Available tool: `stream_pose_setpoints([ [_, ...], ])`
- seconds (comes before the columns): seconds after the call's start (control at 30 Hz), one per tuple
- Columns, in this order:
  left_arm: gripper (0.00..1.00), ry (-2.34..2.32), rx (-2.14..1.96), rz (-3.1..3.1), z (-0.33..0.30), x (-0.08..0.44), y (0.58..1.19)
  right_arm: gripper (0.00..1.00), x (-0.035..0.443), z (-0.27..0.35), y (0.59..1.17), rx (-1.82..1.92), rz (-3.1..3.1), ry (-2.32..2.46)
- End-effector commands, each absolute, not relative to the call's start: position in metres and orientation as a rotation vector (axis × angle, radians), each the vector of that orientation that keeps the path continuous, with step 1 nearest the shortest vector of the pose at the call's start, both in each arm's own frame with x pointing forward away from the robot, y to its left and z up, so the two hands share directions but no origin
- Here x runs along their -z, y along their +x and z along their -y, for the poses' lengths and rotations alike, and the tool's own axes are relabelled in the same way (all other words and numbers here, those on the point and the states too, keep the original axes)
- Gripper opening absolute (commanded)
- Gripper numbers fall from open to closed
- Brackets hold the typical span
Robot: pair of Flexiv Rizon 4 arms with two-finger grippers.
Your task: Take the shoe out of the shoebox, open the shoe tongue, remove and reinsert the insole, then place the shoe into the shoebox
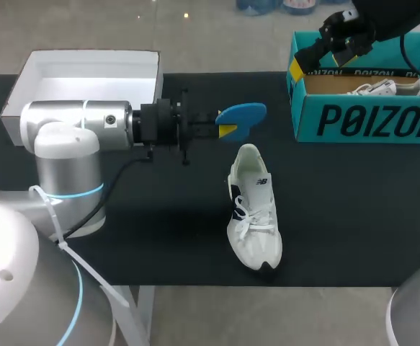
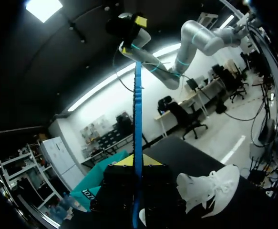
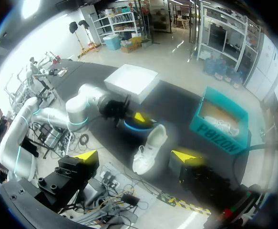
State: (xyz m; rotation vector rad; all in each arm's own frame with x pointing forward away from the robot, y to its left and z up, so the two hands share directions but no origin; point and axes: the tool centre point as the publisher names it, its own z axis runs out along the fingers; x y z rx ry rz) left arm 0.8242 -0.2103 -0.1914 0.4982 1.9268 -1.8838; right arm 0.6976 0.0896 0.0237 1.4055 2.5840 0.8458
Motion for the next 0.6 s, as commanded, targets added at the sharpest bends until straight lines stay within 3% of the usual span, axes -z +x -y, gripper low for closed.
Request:
stream_pose_setpoints([
  [0.03,0.0,0.5,1.882,-1.931,0.211,0.191,0.824,1.0,-0.025,-0.092,0.7,-0.836,-2.588,1.41],
  [0.37,0.0,0.5,1.882,-1.931,0.211,0.191,0.824,1.0,-0.025,-0.092,0.7,-0.836,-2.588,1.41],
  [0.6,0.0,1.15,1.52,-1.556,0.223,0.163,0.826,1.0,-0.025,-0.092,0.7,-0.836,-2.588,1.41],
])
